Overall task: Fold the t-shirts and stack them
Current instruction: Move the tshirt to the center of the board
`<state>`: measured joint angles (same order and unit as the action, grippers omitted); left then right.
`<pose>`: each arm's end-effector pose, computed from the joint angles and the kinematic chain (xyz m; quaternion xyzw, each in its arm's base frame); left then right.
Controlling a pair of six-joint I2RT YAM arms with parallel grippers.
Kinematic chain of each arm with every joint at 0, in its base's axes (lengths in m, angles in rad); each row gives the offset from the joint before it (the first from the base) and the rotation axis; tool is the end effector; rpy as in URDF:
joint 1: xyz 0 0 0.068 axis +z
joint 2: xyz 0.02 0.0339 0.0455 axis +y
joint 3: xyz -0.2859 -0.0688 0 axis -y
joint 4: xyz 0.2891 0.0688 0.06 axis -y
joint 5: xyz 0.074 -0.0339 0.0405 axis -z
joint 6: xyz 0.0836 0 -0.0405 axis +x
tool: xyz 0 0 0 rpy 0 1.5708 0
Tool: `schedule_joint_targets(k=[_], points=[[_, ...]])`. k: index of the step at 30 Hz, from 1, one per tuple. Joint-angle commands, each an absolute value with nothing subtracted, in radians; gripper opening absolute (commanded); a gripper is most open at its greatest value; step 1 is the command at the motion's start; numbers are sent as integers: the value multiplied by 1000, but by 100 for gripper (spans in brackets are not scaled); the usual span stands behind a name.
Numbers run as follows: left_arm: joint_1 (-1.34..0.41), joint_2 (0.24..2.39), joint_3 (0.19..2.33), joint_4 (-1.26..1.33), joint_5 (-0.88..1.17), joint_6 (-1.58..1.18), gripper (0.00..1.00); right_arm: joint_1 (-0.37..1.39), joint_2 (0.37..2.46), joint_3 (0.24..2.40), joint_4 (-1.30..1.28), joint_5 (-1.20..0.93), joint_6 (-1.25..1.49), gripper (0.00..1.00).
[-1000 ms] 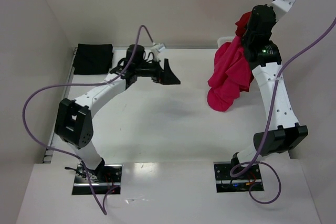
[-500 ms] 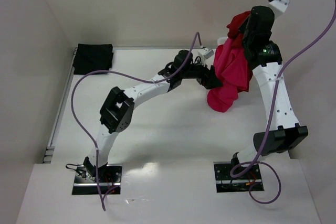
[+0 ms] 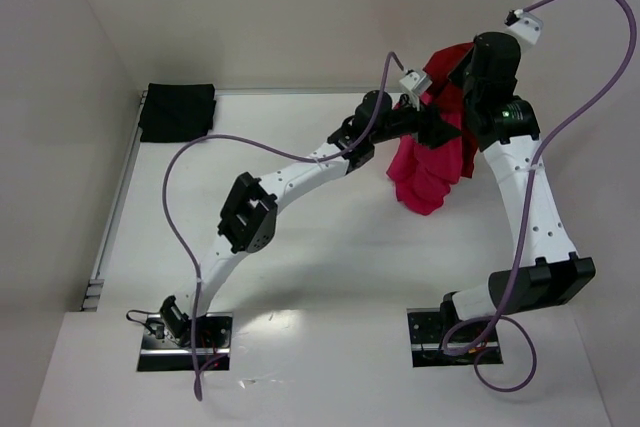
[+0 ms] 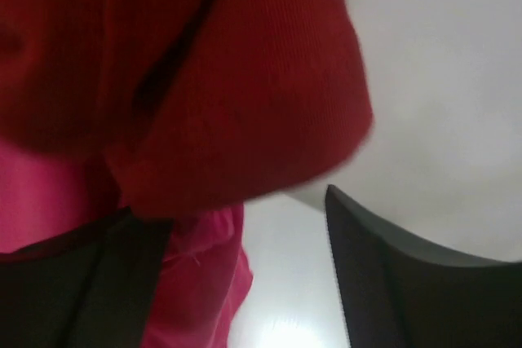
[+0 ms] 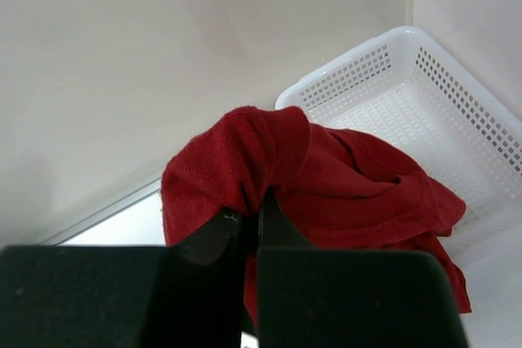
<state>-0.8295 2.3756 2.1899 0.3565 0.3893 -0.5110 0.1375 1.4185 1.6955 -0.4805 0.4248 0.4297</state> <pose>0.4293 -0.5159 0.3430 0.2463 0.6006 -0.5638 0.5107 0.3865 0.0187 0.5025 0.2421 0.7304 0.0159 0.6385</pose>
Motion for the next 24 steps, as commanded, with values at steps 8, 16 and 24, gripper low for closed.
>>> schedule_joint_targets(k=[8, 16, 24], points=[[-854, 2805, 3138, -246, 236, -488, 18, 137, 1355, 1735, -407, 474, 417, 5], [-845, 2718, 3139, -500, 148, -348, 0, 137, 1388, 1710, -339, 600, 380, 12], [-854, 2512, 3139, -800, -26, -192, 0, 117, 1408, 1701, -304, 643, 367, 31]])
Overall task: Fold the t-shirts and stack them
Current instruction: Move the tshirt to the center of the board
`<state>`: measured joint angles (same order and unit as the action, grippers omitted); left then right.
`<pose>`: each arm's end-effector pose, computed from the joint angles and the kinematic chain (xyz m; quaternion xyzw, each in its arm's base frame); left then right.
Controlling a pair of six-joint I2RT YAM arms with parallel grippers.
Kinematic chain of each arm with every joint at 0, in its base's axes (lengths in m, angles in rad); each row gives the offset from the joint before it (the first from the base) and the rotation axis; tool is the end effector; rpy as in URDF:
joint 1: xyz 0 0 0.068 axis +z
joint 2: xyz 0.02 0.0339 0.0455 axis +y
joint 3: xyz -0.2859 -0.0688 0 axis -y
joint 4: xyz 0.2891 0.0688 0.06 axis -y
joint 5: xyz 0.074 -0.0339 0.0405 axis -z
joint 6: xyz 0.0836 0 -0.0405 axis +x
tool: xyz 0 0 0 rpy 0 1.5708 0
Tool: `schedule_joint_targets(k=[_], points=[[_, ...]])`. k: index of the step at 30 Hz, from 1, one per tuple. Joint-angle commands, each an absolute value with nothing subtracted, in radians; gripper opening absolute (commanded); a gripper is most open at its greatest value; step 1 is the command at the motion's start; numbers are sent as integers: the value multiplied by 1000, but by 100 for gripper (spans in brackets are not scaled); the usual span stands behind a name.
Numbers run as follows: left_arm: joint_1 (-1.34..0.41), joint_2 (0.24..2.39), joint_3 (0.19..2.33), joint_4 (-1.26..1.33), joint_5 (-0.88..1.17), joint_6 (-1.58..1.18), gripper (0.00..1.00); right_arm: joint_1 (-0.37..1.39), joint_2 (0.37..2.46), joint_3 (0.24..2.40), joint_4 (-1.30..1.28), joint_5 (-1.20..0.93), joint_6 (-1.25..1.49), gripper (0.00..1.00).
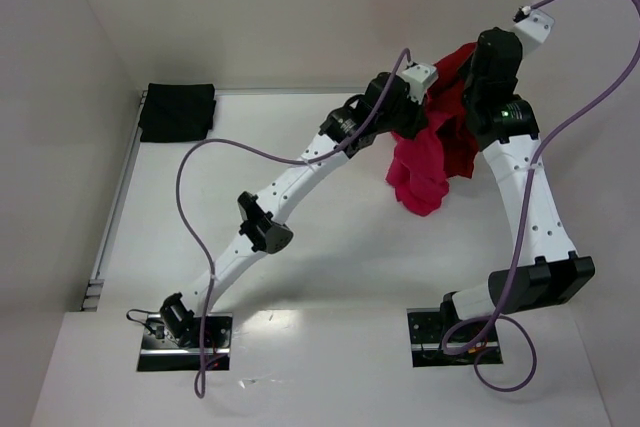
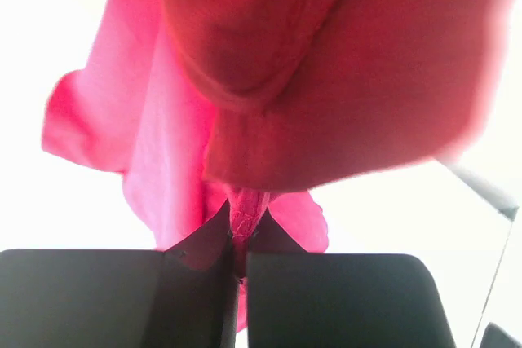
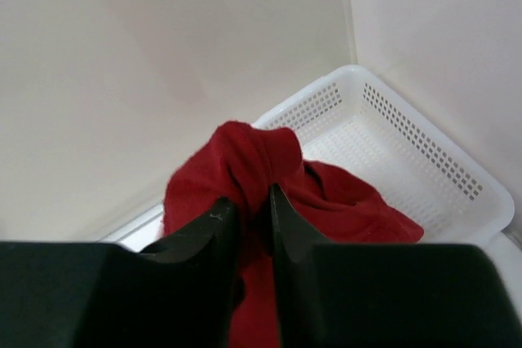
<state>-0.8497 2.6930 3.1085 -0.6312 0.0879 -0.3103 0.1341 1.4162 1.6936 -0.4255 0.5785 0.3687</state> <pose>0.4378 -0.5092 0.3754 0.2339 0.7429 -0.3718 0.5051 0.3827 0.0055 0.5116 0.2699 0.6992 -0.0536 0.6598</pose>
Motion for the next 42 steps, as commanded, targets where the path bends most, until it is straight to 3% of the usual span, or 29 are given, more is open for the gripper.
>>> schedule_joint_targets(k=[1, 2, 4, 7, 10, 12, 13, 14, 16, 18, 21, 24, 31, 35, 42], points=[[-854, 2488, 3139, -840, -47, -181, 0, 117, 1408, 1701, -293, 643, 358, 44], [-854, 2464, 3139, -856, -48, -164, 0, 117, 1408, 1701, -293, 658, 357, 45], [-827, 2370, 3075, -868, -32, -153, 0, 117, 1408, 1683, -279, 667, 357, 54], [-775, 2165, 2905, -836, 23, -164, 0, 117, 1408, 1660, -269, 669, 347, 55], [-755, 2002, 2723, -815, -16, -115, 0, 117, 1408, 1638, -268, 640, 347, 47], [-755, 1940, 2656, -830, -114, -97, 0, 117, 1419, 1612, -247, 629, 347, 30], [-755, 1925, 2655, -830, -156, -97, 0, 117, 1419, 1602, -247, 629, 347, 30], [-741, 1915, 2640, -830, -194, -86, 0, 117, 1430, 1601, -247, 615, 347, 32], [-723, 1905, 2658, -830, -289, -95, 0, 117, 1439, 1591, -247, 524, 347, 55], [-712, 1933, 2747, -895, -430, -158, 0, 117, 1439, 1551, -256, 458, 357, 66], [-712, 1953, 2844, -963, -591, -175, 0, 117, 1463, 1520, -281, 398, 357, 71], [-701, 1774, 2562, -901, -753, -101, 0, 117, 1497, 1471, -284, 315, 344, 77], [-701, 1479, 2303, -885, -729, -97, 0, 117, 1583, 1491, -304, 255, 353, 78], [-701, 1341, 1957, -826, -580, -148, 0, 117, 1594, 1516, -295, 151, 351, 78], [-683, 1175, 1428, -353, -240, -264, 0, 129, 1522, 1436, -229, -57, 298, 84]])
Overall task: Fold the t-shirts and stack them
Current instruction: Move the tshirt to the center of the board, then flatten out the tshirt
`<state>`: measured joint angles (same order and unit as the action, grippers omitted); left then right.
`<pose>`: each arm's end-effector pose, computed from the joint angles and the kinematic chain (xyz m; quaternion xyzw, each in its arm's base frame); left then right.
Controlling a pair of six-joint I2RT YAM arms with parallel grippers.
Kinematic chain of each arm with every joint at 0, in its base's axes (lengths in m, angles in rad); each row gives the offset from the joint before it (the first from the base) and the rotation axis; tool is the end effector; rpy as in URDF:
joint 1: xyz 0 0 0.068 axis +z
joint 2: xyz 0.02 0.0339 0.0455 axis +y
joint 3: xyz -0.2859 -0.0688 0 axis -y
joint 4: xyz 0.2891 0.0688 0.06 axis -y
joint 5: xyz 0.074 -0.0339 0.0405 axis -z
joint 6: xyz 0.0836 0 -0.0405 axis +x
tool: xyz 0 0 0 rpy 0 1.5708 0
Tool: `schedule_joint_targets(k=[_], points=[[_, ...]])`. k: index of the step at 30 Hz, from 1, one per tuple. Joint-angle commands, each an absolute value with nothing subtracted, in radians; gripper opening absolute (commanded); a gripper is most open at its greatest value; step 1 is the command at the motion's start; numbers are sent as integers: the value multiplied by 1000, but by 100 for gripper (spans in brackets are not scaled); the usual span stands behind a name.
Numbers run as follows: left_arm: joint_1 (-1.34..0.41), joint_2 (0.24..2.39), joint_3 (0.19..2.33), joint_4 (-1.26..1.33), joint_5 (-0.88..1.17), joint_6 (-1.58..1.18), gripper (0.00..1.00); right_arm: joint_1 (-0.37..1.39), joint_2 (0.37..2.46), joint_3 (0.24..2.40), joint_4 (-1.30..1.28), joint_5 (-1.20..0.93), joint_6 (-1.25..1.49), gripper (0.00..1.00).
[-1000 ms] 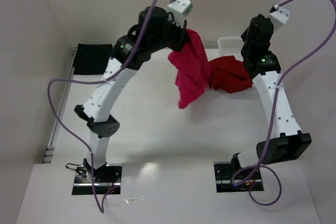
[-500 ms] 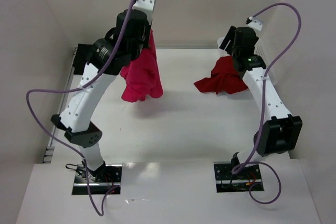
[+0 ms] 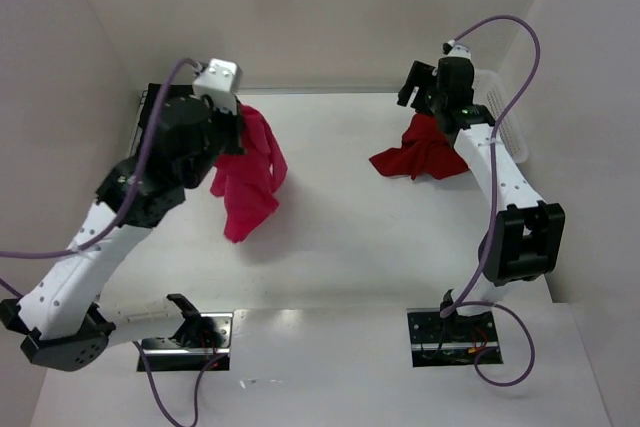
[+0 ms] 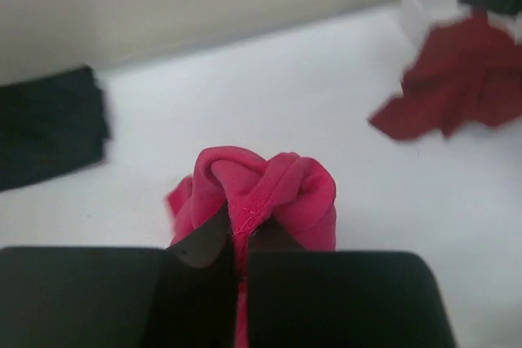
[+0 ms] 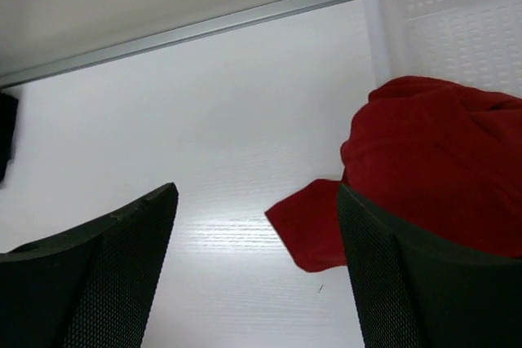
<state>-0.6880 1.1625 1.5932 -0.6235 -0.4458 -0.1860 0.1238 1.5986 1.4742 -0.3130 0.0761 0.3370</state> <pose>0.2475 -0.1568 0.5225 0.0508 0.7641 -0.1078 0.6340 0.4620 0.0511 0.3563 0.1100 0.8361 0.0913 0.5296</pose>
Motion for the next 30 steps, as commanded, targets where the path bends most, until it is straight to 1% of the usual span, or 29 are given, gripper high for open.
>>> schedule_joint_targets(k=[1, 2, 3, 5, 6, 13, 17, 19, 23, 24, 25, 26, 27, 28, 29, 30], points=[[-670, 1192, 1414, -327, -220, -288, 0, 138, 1494, 1410, -229, -57, 282, 88], [-670, 1209, 1414, -327, -219, -308, 0, 138, 1494, 1399, -229, -45, 282, 90], [-670, 1248, 1433, -327, -219, -319, 0, 138, 1483, 1390, -229, 19, 282, 94], [-670, 1287, 1457, -327, -184, -319, 0, 138, 1509, 1390, -247, 108, 282, 99], [-670, 1317, 1468, -318, -175, -310, 0, 138, 1537, 1390, -270, 188, 282, 99], [-631, 1410, 1456, -285, -124, -319, 0, 138, 1684, 1508, -425, 422, 314, 99], [-621, 1397, 1417, -249, -68, -319, 0, 138, 1742, 1519, -480, 471, 314, 99], [-611, 1378, 1407, -249, -55, -319, 0, 138, 1782, 1532, -506, 521, 324, 99], [-588, 1378, 1398, -249, -55, -319, 0, 129, 1859, 1560, -551, 546, 324, 99], [-588, 1378, 1397, -249, -46, -319, 0, 129, 1868, 1560, -551, 546, 324, 94], [-588, 1367, 1397, -249, -46, -319, 0, 129, 1882, 1560, -540, 546, 324, 81], [-578, 1367, 1397, -261, -46, -319, 0, 129, 1882, 1560, -540, 546, 324, 77], [-578, 1367, 1397, -261, -46, -319, 0, 120, 1896, 1560, -540, 546, 324, 69], [-569, 1358, 1397, -274, -46, -319, 0, 120, 1896, 1574, -540, 546, 324, 41], [-569, 1348, 1397, -285, -46, -319, 0, 120, 1896, 1592, -540, 580, 324, 10], [-569, 1348, 1397, -285, -46, -319, 0, 120, 1885, 1601, -540, 580, 333, 0]])
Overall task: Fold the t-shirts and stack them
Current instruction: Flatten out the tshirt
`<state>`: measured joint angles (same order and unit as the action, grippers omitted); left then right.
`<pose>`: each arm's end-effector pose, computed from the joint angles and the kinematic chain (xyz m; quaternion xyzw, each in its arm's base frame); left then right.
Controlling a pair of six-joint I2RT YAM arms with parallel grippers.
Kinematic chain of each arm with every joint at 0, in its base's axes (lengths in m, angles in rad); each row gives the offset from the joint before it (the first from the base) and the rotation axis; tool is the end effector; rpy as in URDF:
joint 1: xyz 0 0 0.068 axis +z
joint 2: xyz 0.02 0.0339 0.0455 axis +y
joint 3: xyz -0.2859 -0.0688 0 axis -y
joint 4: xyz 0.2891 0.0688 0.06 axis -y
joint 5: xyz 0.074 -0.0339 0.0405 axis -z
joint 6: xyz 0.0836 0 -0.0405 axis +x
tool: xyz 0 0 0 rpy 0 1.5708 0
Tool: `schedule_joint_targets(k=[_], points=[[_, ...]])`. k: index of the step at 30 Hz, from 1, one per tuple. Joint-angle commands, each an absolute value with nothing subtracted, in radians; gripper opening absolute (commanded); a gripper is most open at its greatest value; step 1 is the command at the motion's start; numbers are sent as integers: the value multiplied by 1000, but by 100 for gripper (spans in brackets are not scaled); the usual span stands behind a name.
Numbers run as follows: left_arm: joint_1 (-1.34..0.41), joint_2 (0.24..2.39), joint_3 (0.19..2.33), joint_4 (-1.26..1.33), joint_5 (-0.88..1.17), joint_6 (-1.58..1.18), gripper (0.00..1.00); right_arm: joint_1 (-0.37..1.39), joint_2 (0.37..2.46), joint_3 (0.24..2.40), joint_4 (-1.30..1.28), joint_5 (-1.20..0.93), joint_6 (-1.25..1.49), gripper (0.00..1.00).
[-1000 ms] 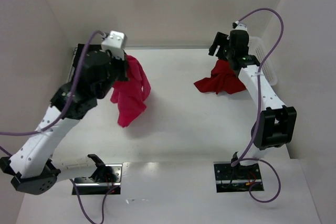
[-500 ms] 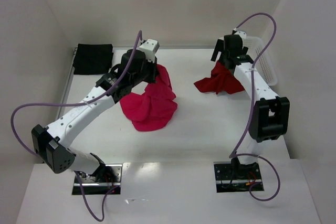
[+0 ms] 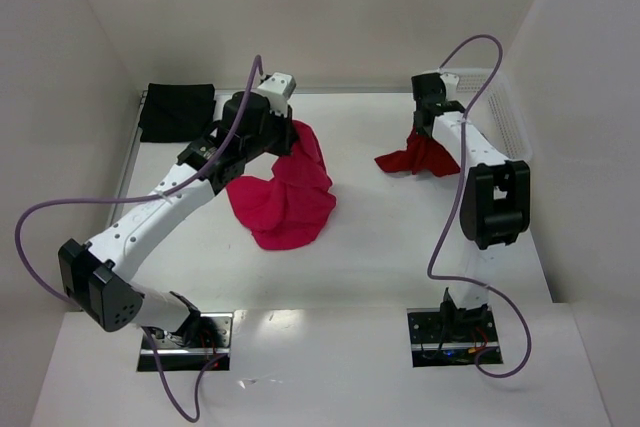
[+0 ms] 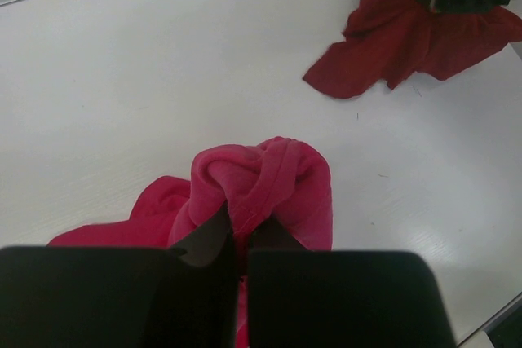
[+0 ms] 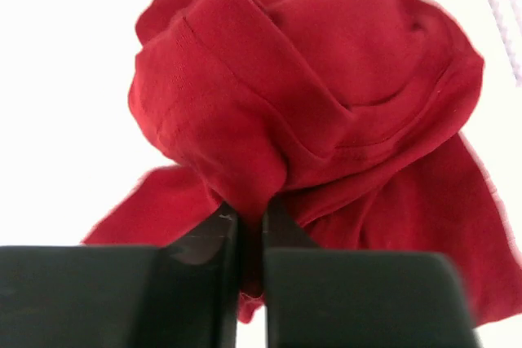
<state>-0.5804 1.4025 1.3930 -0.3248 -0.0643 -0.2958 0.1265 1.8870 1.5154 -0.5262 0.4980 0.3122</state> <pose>0.3462 -0.2206 0.4010 0.0971 0.8089 -0.2220 0.5357 0.4931 0.0225 0.2209 0.1658 0.9033 -0.1574 0.3629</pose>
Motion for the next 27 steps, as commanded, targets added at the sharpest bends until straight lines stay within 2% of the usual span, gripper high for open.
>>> schedule_joint_targets(k=[1, 5, 11, 17, 22, 26, 27], points=[[-560, 1336, 1388, -285, -46, -319, 0, 120, 1838, 1601, -540, 592, 333, 0], [-549, 1327, 1379, -295, -15, -308, 0, 120, 1667, 1601, -447, 612, 333, 0], [-540, 1327, 1356, -295, 20, -308, 0, 120, 1626, 1762, -446, 675, 275, 0], [-540, 1318, 1345, -295, 29, -299, 0, 109, 1617, 1712, -324, 926, 284, 0], [-540, 1308, 1336, -295, 29, -308, 0, -8, 1687, 1767, -322, 927, 298, 0], [-540, 1299, 1327, -295, 29, -319, 0, -52, 1770, 1779, -302, 789, 307, 0], [-540, 1299, 1327, -295, 29, -328, 0, -64, 1813, 1789, -313, 746, 331, 8]])
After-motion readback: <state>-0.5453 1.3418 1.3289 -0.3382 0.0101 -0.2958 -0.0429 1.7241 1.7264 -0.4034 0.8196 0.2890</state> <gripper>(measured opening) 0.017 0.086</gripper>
